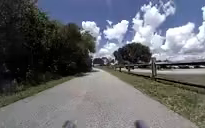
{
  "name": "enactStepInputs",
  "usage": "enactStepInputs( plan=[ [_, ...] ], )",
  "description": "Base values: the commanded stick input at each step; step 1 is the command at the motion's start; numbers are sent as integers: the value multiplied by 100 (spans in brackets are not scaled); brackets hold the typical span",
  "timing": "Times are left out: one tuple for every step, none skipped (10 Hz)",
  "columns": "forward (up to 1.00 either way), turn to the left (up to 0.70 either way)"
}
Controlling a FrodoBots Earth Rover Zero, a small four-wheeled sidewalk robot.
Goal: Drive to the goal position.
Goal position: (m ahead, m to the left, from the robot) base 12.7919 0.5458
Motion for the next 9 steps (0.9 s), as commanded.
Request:
enactStepInputs(
  plan=[
    [50, 0],
    [50, 0],
    [50, 0],
    [50, 0],
    [50, 0],
    [50, 0],
    [50, 0],
    [50, 0],
    [50, 0]
  ],
)
